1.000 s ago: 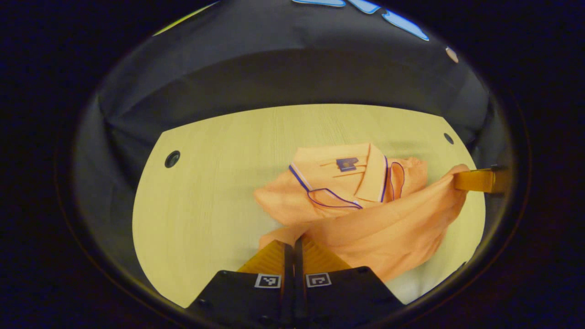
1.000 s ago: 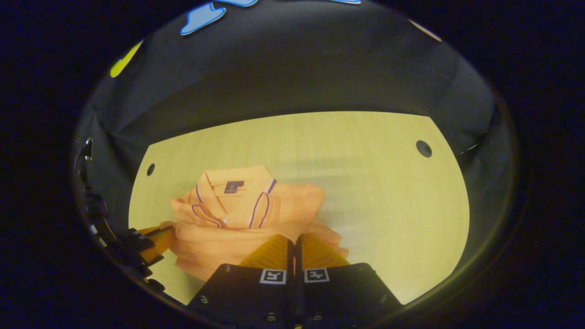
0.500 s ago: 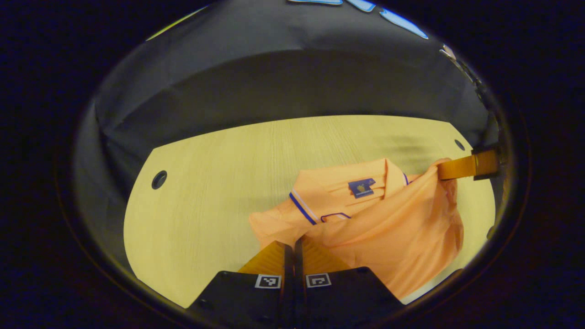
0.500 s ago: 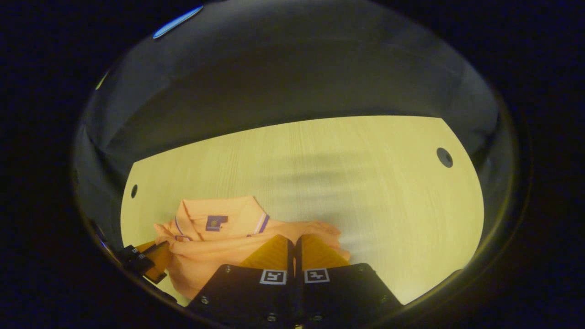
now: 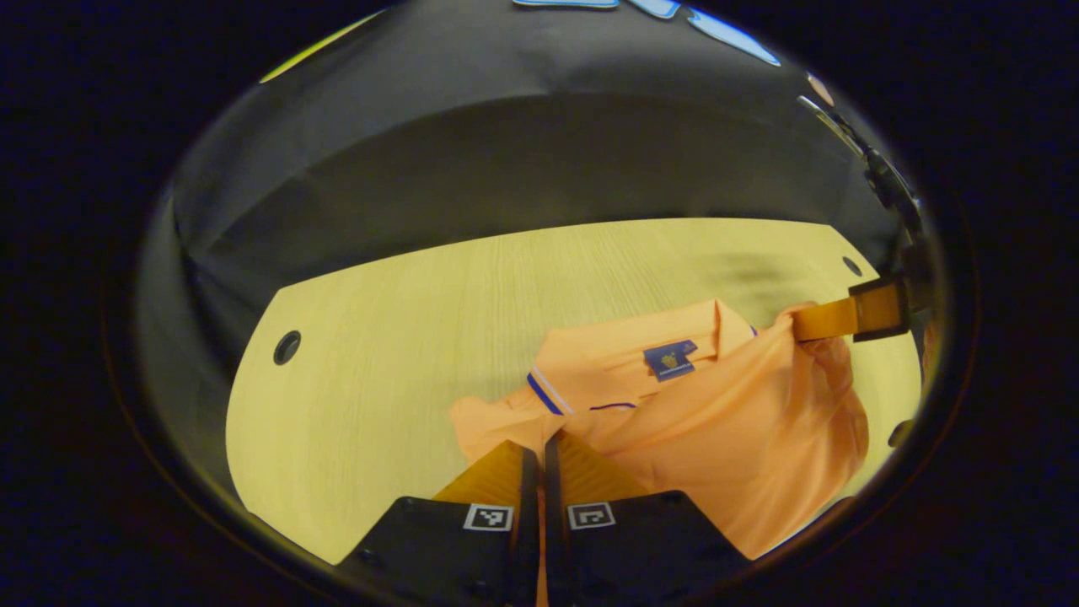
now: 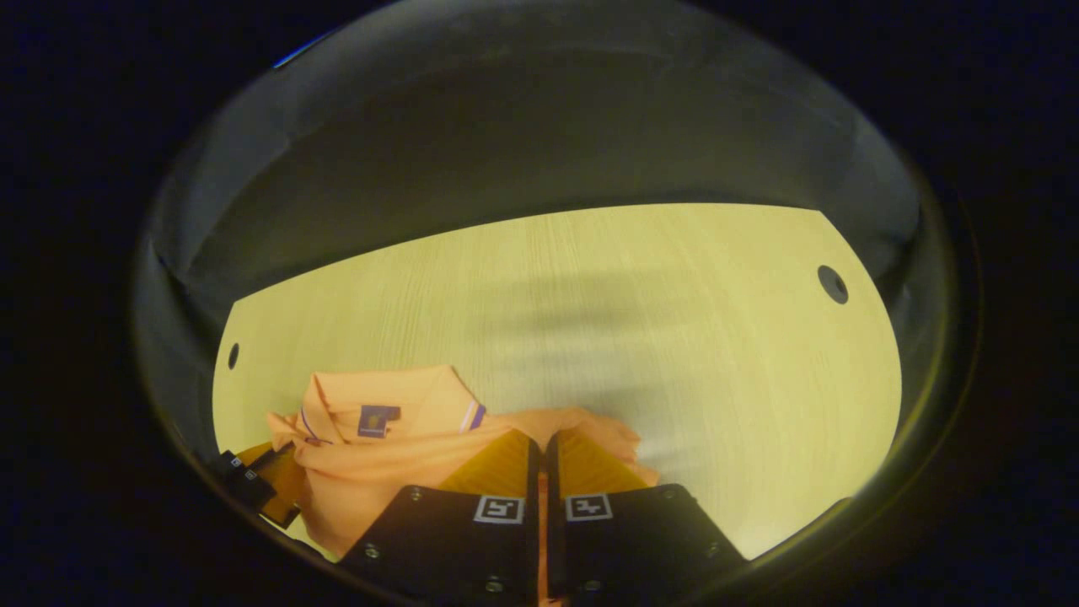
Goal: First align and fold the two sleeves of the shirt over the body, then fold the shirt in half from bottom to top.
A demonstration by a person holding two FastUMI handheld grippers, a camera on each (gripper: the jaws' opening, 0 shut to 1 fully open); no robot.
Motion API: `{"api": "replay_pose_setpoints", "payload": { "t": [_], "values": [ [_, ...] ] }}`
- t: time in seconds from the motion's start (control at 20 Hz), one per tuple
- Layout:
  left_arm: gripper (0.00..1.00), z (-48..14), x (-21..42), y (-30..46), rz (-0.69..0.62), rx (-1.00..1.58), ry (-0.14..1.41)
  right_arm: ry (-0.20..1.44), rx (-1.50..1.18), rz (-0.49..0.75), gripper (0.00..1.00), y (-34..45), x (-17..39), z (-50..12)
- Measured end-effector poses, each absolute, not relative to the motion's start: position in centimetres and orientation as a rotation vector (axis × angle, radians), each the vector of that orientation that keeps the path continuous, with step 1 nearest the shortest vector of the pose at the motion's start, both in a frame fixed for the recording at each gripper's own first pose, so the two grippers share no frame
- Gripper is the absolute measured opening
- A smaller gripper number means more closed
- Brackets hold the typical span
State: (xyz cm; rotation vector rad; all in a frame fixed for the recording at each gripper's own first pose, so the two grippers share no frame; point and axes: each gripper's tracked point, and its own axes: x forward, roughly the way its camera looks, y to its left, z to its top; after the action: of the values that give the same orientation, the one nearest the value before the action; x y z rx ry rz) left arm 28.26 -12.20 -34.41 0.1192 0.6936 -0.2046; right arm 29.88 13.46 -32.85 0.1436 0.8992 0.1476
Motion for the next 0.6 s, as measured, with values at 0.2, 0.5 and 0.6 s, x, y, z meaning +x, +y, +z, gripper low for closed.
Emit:
{"api": "replay_pose_setpoints", "payload": {
  "t": [0.2, 0.5, 0.6],
  "values": [
    [0.14, -34.5, 27.7, -12.2, -0.204, 0.111, 0.707, 0.892, 0.145, 0.148, 0.41, 13.5, 29.4, -32.3],
    [0.36, -31.9, 24.6, -12.6, -0.229, 0.065, 0.711, 0.845, 0.131, 0.122, 0.68, 12.0, 27.0, -29.5],
    [0.46, -30.1, 23.1, -12.7, -0.238, 0.067, 0.697, 0.839, 0.129, 0.123, 0.68, 11.6, 25.5, -28.5]
  ]
}}
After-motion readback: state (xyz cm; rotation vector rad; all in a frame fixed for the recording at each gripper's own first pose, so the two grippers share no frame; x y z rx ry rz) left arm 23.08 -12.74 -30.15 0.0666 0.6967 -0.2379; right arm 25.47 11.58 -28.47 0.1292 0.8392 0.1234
